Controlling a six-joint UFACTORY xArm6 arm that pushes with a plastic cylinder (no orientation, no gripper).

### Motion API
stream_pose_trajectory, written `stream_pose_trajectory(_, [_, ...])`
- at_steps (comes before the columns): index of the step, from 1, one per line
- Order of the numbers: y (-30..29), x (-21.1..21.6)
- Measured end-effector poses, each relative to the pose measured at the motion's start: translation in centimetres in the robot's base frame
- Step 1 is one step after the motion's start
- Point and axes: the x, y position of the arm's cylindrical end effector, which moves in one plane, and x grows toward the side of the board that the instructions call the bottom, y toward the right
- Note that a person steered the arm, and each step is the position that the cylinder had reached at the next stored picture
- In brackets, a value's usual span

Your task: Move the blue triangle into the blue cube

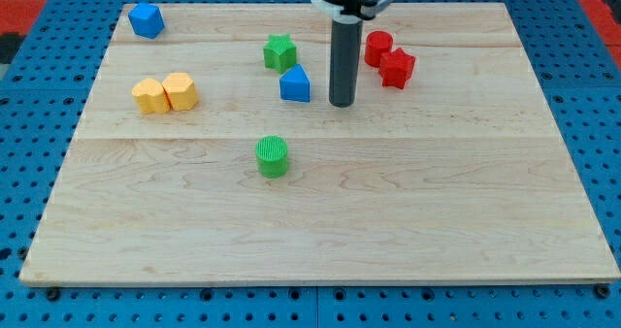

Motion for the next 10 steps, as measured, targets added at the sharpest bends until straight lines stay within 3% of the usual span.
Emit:
stream_pose_trajectory(1, [-9.4, -1.9])
stream_pose_trajectory(2, [-12.3, -1.9])
stream_pose_trajectory(3, [-4.2, -0.2])
stream_pose_trajectory(4, [-5.0, 0.5])
stream_pose_trajectory(5, [-8.1, -0.9])
stream_pose_trajectory(7, [-20.8, -9.2])
stream_pose_trajectory(8, [-24.0, -10.9])
stream_pose_trajectory(9, [-15.2, -8.4])
stream_pose_trajectory(10, [-8.6, -0.6])
